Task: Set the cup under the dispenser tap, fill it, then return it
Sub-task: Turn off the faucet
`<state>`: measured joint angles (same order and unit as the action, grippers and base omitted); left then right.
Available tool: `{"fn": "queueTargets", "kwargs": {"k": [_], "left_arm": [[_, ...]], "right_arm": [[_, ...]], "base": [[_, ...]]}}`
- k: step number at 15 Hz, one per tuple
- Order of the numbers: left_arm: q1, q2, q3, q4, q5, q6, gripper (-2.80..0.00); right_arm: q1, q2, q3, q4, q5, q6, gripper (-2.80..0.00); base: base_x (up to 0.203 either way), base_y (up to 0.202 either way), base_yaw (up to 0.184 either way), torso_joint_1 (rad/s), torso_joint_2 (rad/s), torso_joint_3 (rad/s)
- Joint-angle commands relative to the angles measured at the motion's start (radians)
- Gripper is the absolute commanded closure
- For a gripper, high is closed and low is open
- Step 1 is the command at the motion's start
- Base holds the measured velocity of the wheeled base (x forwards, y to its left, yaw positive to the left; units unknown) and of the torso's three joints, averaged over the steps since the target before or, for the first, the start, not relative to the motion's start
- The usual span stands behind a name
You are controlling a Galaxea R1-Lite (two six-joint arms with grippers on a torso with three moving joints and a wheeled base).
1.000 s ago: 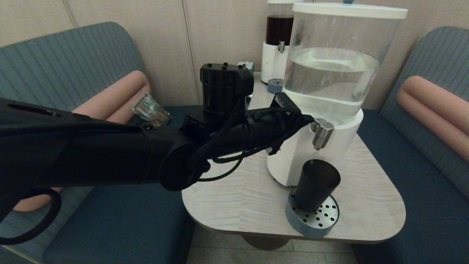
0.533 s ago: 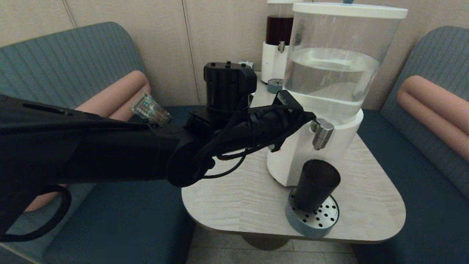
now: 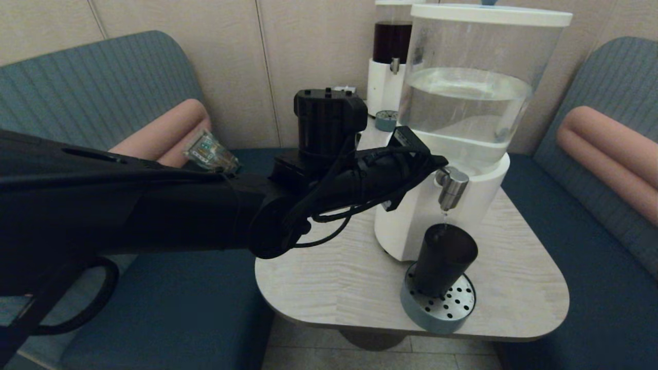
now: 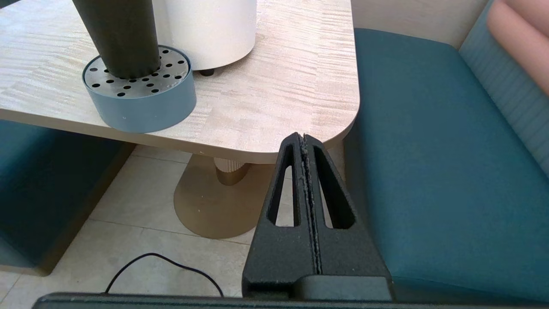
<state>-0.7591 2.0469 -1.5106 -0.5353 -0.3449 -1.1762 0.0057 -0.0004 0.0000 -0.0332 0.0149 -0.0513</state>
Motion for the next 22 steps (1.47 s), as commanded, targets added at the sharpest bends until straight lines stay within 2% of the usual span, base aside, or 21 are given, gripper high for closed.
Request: {"fn": "queueTargets", "kwargs": {"k": [1, 7, 10, 14, 16, 19, 22], "left_arm": [[-0.002, 0.015, -0.014, -0.002, -0.006, -0.008, 0.00], [-0.014, 0.041, -0.064, -0.011, -0.036, -0.011, 0.00], [-0.016, 0.041, -0.065, -0.070, -0.081, -0.057, 0.00], [-0.022, 0.036, -0.057, -0.103, -0.088, -0.060, 0.00], [-0.020, 0.005, -0.039, -0.096, -0.087, -0.054, 0.00], [-0.005, -0.066, 0.055, -0.087, -0.058, -0.044, 0.00], [0.014, -0.120, 0.141, -0.049, -0.021, 0.005, 0.00]], "right_arm": [[0.000, 0.000, 0.015, -0.001, 0.000, -0.001, 0.00], [0.000, 0.000, 0.015, -0.001, 0.000, -0.001, 0.00], [0.000, 0.000, 0.015, -0.001, 0.000, -0.001, 0.00], [0.000, -0.001, 0.015, -0.001, 0.000, -0.001, 0.00], [0.000, 0.000, 0.015, -0.001, 0.000, -0.001, 0.00], [0.000, -0.001, 0.015, -0.001, 0.000, -0.001, 0.00], [0.000, 0.000, 0.015, -0.001, 0.000, -0.001, 0.00]], "base": [[0.000, 0.000, 0.000, 0.000, 0.00, 0.000], [0.000, 0.000, 0.000, 0.000, 0.00, 0.000], [0.000, 0.000, 0.000, 0.000, 0.00, 0.000], [0.000, 0.000, 0.000, 0.000, 0.00, 0.000], [0.000, 0.000, 0.000, 0.000, 0.00, 0.000], [0.000, 0.000, 0.000, 0.000, 0.00, 0.000], [0.000, 0.000, 0.000, 0.000, 0.00, 0.000]]}}
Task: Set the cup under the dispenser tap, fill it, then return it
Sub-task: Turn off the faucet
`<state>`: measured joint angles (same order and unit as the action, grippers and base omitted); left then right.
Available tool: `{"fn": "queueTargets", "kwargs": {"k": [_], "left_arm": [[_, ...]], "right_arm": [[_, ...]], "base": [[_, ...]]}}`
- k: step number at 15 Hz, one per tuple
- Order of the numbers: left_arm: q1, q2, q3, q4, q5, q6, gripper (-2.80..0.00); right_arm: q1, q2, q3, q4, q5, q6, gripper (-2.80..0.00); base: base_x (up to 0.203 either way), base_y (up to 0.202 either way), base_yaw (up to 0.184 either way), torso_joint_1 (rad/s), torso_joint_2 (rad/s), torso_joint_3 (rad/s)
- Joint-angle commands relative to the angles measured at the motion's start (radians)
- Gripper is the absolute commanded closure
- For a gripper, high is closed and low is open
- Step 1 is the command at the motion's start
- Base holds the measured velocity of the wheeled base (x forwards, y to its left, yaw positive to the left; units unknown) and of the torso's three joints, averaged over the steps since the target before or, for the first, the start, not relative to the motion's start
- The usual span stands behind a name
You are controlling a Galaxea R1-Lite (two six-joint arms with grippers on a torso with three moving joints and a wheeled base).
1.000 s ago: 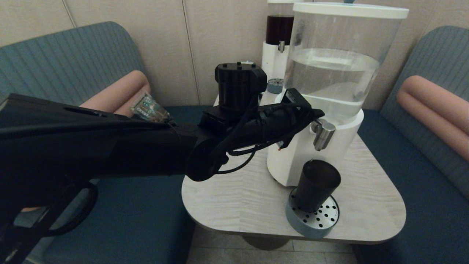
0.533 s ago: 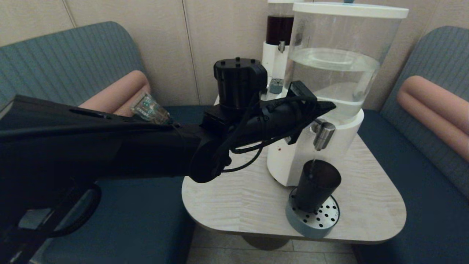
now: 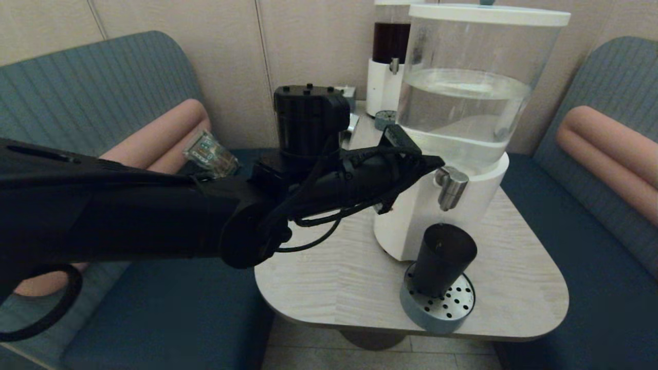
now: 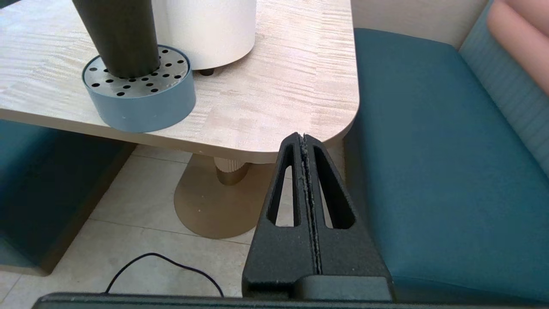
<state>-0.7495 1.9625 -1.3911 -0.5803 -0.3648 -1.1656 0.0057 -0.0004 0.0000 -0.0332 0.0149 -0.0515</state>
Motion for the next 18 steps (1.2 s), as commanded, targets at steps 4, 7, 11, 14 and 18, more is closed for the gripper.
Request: {"fn": "queueTargets", "kwargs": {"k": [4, 7, 11, 14, 18], "left_arm": [[0.007, -0.044, 0.050, 0.001, 0.004, -0.002, 0.00], [0.007, -0.033, 0.048, 0.002, -0.004, -0.002, 0.00], [0.005, -0.009, 0.035, 0.001, -0.009, -0.004, 0.00], [0.004, 0.014, 0.014, 0.001, -0.009, -0.006, 0.00], [0.004, 0.037, -0.009, 0.001, -0.009, -0.006, 0.00]], "right_arm": [[0.000, 0.000, 0.015, -0.001, 0.000, -0.001, 0.00], [0.000, 0.000, 0.015, -0.001, 0.000, -0.001, 0.00], [0.000, -0.001, 0.015, -0.001, 0.000, -0.001, 0.00], [0.000, 0.000, 0.014, -0.001, 0.000, -0.001, 0.00], [0.000, 0.000, 0.015, -0.001, 0.000, -0.001, 0.00]], "base": [[0.000, 0.000, 0.000, 0.000, 0.00, 0.000], [0.000, 0.000, 0.000, 0.000, 0.00, 0.000], [0.000, 0.000, 0.000, 0.000, 0.00, 0.000], [0.000, 0.000, 0.000, 0.000, 0.00, 0.000], [0.000, 0.000, 0.000, 0.000, 0.00, 0.000]]}}
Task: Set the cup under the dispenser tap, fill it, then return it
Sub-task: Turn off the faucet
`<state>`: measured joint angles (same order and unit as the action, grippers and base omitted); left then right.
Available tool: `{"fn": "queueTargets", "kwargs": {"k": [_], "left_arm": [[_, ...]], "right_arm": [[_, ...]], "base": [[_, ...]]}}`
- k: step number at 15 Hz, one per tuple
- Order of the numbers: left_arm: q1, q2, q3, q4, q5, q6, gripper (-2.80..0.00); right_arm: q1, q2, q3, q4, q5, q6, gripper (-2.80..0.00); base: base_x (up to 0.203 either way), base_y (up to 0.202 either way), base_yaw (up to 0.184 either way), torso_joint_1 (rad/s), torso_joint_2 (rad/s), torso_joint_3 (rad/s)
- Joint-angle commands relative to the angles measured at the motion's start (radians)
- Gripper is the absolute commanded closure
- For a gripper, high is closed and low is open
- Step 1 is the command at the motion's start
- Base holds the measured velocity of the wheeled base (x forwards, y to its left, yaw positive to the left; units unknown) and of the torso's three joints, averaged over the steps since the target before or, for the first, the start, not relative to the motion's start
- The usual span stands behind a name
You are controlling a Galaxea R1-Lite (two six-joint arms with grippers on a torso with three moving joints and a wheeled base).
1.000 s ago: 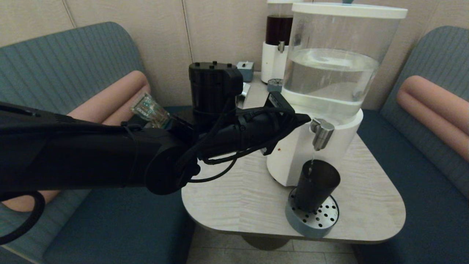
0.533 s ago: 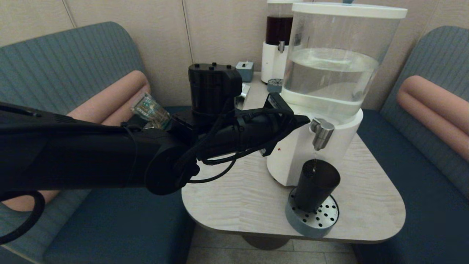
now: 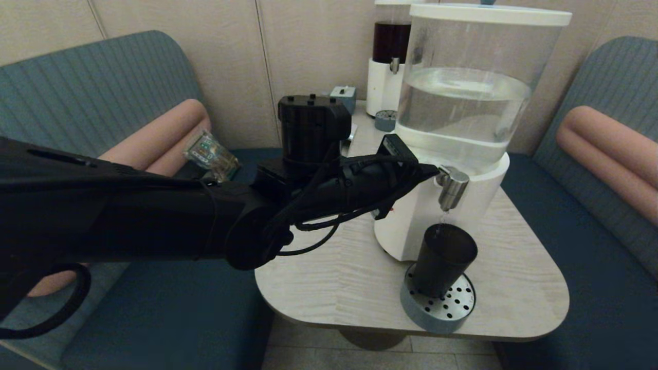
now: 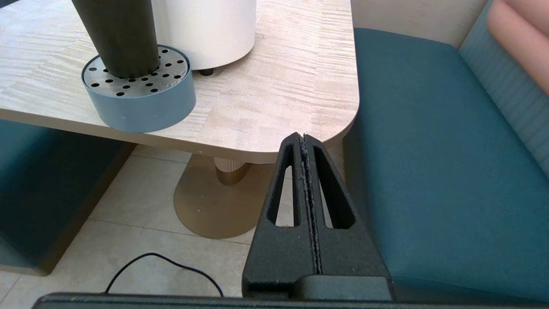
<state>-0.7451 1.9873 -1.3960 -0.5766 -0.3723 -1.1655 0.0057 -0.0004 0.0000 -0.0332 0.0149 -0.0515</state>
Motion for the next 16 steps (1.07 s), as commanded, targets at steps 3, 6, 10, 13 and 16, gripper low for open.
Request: {"fn": "queueTargets", "kwargs": {"k": [3, 6, 10, 13, 16], "left_arm": [[0.000, 0.024, -0.023, -0.003, -0.002, -0.006, 0.00], [-0.002, 0.037, -0.051, -0.003, -0.003, -0.008, 0.00], [-0.009, 0.048, -0.080, -0.003, -0.005, -0.009, 0.00], [-0.013, 0.050, -0.081, -0.003, -0.019, -0.008, 0.00], [-0.016, 0.050, -0.083, -0.003, -0.045, -0.007, 0.00]], "right_arm": [[0.000, -0.001, 0.015, -0.001, 0.000, -0.001, 0.00], [0.000, 0.000, 0.014, -0.001, 0.000, -0.001, 0.00], [0.000, 0.000, 0.015, -0.001, 0.000, -0.001, 0.00], [0.000, -0.001, 0.015, -0.001, 0.000, -0.001, 0.00], [0.000, -0.001, 0.015, -0.001, 0.000, -0.001, 0.00]], "base": [[0.000, 0.000, 0.000, 0.000, 0.00, 0.000], [0.000, 0.000, 0.000, 0.000, 0.00, 0.000], [0.000, 0.000, 0.000, 0.000, 0.00, 0.000], [0.000, 0.000, 0.000, 0.000, 0.00, 0.000], [0.000, 0.000, 0.000, 0.000, 0.00, 0.000]]}}
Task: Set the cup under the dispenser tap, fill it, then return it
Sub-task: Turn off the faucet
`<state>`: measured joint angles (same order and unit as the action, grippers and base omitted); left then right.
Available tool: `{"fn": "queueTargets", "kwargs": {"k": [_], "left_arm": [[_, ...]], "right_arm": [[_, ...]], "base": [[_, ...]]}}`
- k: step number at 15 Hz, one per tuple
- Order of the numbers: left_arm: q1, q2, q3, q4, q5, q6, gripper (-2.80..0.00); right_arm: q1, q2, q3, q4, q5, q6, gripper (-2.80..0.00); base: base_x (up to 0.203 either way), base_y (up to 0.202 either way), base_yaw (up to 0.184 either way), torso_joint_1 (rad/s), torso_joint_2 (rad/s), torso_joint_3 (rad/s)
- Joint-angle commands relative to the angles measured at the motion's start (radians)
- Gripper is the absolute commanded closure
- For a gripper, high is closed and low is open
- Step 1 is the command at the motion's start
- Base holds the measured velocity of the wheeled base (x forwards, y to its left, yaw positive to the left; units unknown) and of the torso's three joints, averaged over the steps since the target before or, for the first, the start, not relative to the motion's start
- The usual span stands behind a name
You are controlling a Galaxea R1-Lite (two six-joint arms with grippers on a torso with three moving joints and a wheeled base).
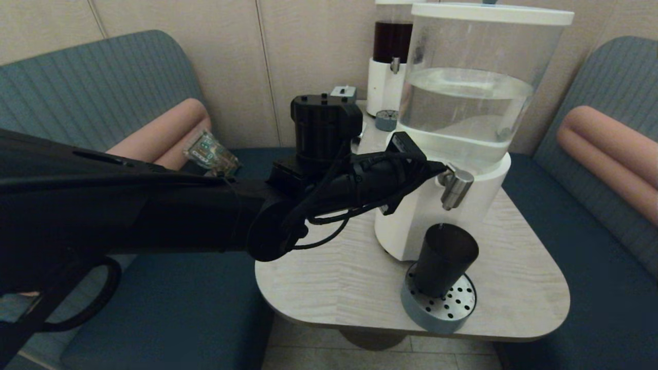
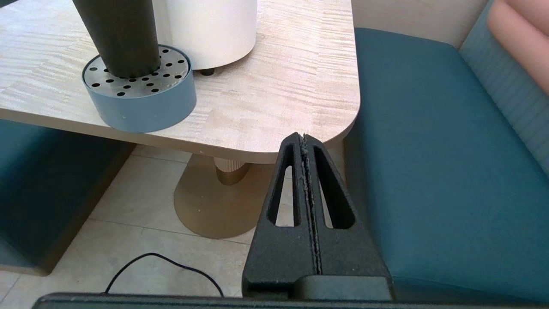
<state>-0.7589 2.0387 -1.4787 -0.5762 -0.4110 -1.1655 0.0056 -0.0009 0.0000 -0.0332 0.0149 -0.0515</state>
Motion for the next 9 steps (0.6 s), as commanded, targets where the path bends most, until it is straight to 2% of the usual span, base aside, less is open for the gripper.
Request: {"fn": "queueTargets", "kwargs": {"k": [1, 9], "left_arm": [[-0.004, -0.003, 0.000, -0.004, -0.014, -0.006, 0.00], [-0.014, 0.010, 0.000, -0.002, -0.076, -0.003, 0.00]], "right_arm": [[0.000, 0.001, 0.015, -0.001, 0.000, -0.001, 0.00], [0.000, -0.001, 0.015, -0.001, 0.000, -0.001, 0.00]], "base": [[0.000, 0.000, 0.000, 0.000, 0.00, 0.000], [0.000, 0.000, 0.000, 0.000, 0.00, 0.000]]}}
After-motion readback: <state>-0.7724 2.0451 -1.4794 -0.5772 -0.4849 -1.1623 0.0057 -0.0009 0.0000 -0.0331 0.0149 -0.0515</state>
